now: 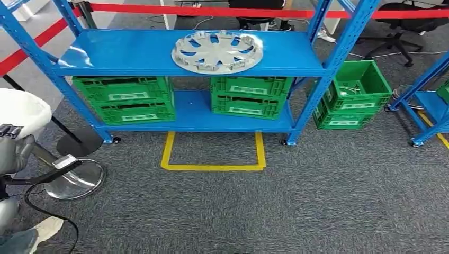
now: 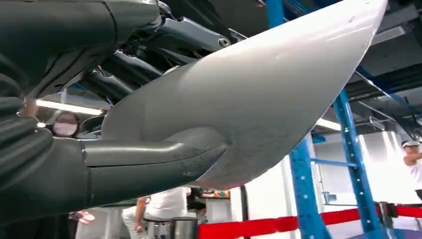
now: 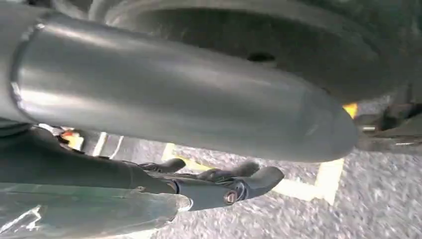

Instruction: Take the parts from the cabinet and place them on the table.

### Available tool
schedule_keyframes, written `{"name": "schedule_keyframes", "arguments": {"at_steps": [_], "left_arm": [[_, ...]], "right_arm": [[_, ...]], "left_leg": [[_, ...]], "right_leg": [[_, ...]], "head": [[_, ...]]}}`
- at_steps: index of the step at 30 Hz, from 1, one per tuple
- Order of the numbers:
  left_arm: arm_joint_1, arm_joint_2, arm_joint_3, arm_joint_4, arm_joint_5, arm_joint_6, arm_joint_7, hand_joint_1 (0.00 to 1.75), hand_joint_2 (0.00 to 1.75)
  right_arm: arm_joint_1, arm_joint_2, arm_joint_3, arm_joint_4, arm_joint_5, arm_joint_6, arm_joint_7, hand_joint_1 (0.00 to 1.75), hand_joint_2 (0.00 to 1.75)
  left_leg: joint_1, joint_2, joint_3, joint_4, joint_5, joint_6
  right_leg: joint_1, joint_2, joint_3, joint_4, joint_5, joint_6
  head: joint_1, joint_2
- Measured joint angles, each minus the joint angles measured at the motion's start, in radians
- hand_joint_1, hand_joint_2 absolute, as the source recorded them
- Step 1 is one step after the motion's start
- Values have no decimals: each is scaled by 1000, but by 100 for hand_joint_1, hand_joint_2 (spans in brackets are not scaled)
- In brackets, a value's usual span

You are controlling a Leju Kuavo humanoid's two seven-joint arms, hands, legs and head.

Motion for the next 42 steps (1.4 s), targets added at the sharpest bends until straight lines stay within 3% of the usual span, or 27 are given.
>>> {"name": "schedule_keyframes", "arguments": {"at_steps": [1, 3, 5, 7, 9, 11, 12, 13, 15, 16, 17, 18, 20, 22, 23, 26, 27, 28, 30, 31, 32, 33, 36, 37, 40, 41, 42], "left_arm": [[0, 0, 0, 2, 0, 0, 0, 175, 175], [0, 0, 1, 6, 0, 0, 0, 175, 175], [0, 1, 3, 8, -1, 0, 0, 175, 175], [-1, 2, 8, 9, -1, 0, 0, 175, 175], [-7, 3, 12, 9, -1, 0, -1, 175, 175], [-6, 6, 16, 10, -1, 0, -1, 175, 175], [-6, 7, 18, 10, -1, 0, -1, 175, 175], [-7, 9, 20, 10, -1, -1, -1, 175, 175], [-6, 8, 21, 10, -1, -2, -1, 175, 175], [-4, 7, 21, 10, -1, -3, -1, 175, 175], [-2, 6, 21, 10, -1, -3, -1, 175, 175], [-2, 6, 21, 10, -1, -4, -1, 175, 175], [-3, 6, 21, 10, 3, -6, -1, 175, 175], [-7, 5, 21, 8, 22, -11, -1, 175, 175], [-7, 5, 22, 6, 29, -13, -1, 175, 175], [-2, -2, 22, 6, 37, -19, -1, 175, 175], [-4, -3, 22, 6, 37, -21, -2, 175, 175], [-4, -5, 22, 6, 37, -21, -2, 175, 175], [-2, -7, 22, 6, 38, -21, -2, 175, 175], [-2, -9, 22, 6, 38, -21, -2, 175, 175], [-2, -10, 22, 6, 38, -21, -2, 175, 175], [-2, -11, 22, 6, 38, -21, -2, 175, 175], [-1, -12, 23, 6, 38, -21, -2, 175, 175], [-1, -11, 24, 6, 38, -21, -2, 175, 175], [-3, -11, 25, 6, 40, -21, -2, 175, 175], [-2, -11, 25, 6, 40, -21, -3, 175, 175], [1, -11, 26, 6, 40, -21, -3, 175, 175]], "right_arm": [[-2, 0, 2, -1, 0, 0, 0, 0, 0], [-3, 0, 3, -2, -1, 0, 0, 0, 0], [-3, 0, 4, -2, -1, -1, 0, 0, 0], [-8, 0, 4, -2, -1, -1, 0, 0, 0], [-11, 0, 4, -3, -2, -4, 0, 0, 0], [-9, 0, 4, -4, -3, -4, 2, 0, 0], [-11, 0, 4, -4, -4, -6, 2, 0, 0], [-11, 0, 4, -4, -5, -6, 2, 0, 0], [-11, 0, 4, -4, -6, -6, 2, 0, 0], [-11, 0, 4, -4, -8, -6, 2, 0, 0], [-11, 0, 4, -4, -8, -6, 2, 0, 0], [-11, 0, 4, -4, -8, -11, 2, 0, 0], [-11, 0, 4, -4, -8, -14, 2, 0, 0], [-12, 0, 4, -4, -8, -15, 2, 0, 0], [-13, 0, 4, -4, -8, -15, 2, 0, 0], [-7, 0, 4, -4, -11, -15, 3, 0, 0], [-5, 0, 4, -4, -12, -15, 3, 0, 0], [-2, 0, 5, -4, -12, -15, 3, 0, 0], [-2, 0, 5, -4, -12, -15, 4, 0, 0], [-3, 0, 5, -4, -12, -14, 3, 0, 0], [-3, 0, 5, -4, -12, -14, 3, 0, 0], [-3, 0, 5, -4, -11, -14, 3, 0, 0], [-5, 0, 5, -4, -11, -15, 3, 0, 0], [-9, 0, 5, -4, -11, -15, 3, 0, 0], [-10, 0, 5, -4, -11, -15, 3, 0, 0], [-10, 0, 5, -4, -11, -15, 3, 0, 0], [-10, 0, 5, -4, -12, -15, 4, 0, 0]], "left_leg": [[-2, 0, -16, 1, 12, 0], [-3, 0, -47, 2, 36, -4], [-3, -1, -69, 4, 55, -10], [-7, -1, -81, 8, 70, -21], [-3, 0, -83, 4, 92, -32], [0, -1, -91, 2, 101, -45], [1, -2, -101, 14, 64, -51], [2, -2, -120, 71, -11, -56], [2, -2, -157, 229, -117, -63], [2, -2, -168, 298, -138, -65], [3, -2, -164, 329, -127, -65], [3, -2, -141, 319, -93, -65], [4, -2, -47, 196, -27, -63], [3, -4, 82, 7, -57, -59], [0, -6, 91, -17, -67, -45], [-3, -4, 57, -14, -39, -23], [-1, -1, 48, -14, -28, -16], [0, -1, 38, -14, -19, -6], [-1, 0, 17, -13, 0, -2], [-2, 1, 4, -12, 11, -1], [-4, 1, -10, -12, 21, -1], [-4, 1, -23, -10, 30, -2], [-6, -2, -48, -8, 52, -8], [-9, -2, -56, -7, 59, -15], [-2, 0, -63, -10, 85, -30], [-4, -2, -64, -11, 93, -37], [-2, -3, -74, -4, 69, -44]], "right_leg": [[0, 0, -4, 54, -9, 0], [1, 0, 48, 40, 57, -4], [1, 0, 168, -108, 105, -11], [5, 1, 282, -274, 51, -17], [9, 4, 256, -268, 58, -21], [3, 1, 240, -270, 78, -39], [3, -1, 241, -269, 89, -46], [3, -2, 222, -269, 104, -54], [4, -2, 192, -268, 128, -56], [4, -2, 176, -268, 140, -55], [4, -2, 160, -267, 153, -55], [4, -2, 144, -267, 166, -55], [3, -1, 118, -266, 187, -48], [9, 0, 100, -262, 203, -37], [9, 0, 94, -263, 219, -33], [7, 2, 81, -275, 251, -17], [3, 1, 65, -263, 220, -12], [4, 2, 50, -219, 163, -7], [2, 2, 8, -51, 53, 1], [2, 1, -10, 27, 21, 1], [2, 1, -9, 62, 17, 1], [2, 2, 19, 47, 39, -1], [6, 3, 194, -189, 118, -18], [11, 3, 245, -265, 84, -23], [16, 6, 239, -277, 95, -25], [14, 4, 229, -280, 106, -32], [6, 0, 224, -285, 120, -42]], "head": [[1, 0], [1, 0], [1, 0], [-1, 0], [1, 0], [0, 0], [-3, 0], [-6, 0], [-6, 0], [-6, 0], [-6, 0], [-6, 0], [-6, 0], [-6, 0], [-4, 0], [-4, 0], [-5, 0], [4, 0], [5, 0], [5, 0], [4, 0], [6, 0], [5, 0], [5, 0], [5, 0], [5, 0], [5, 0]]}}
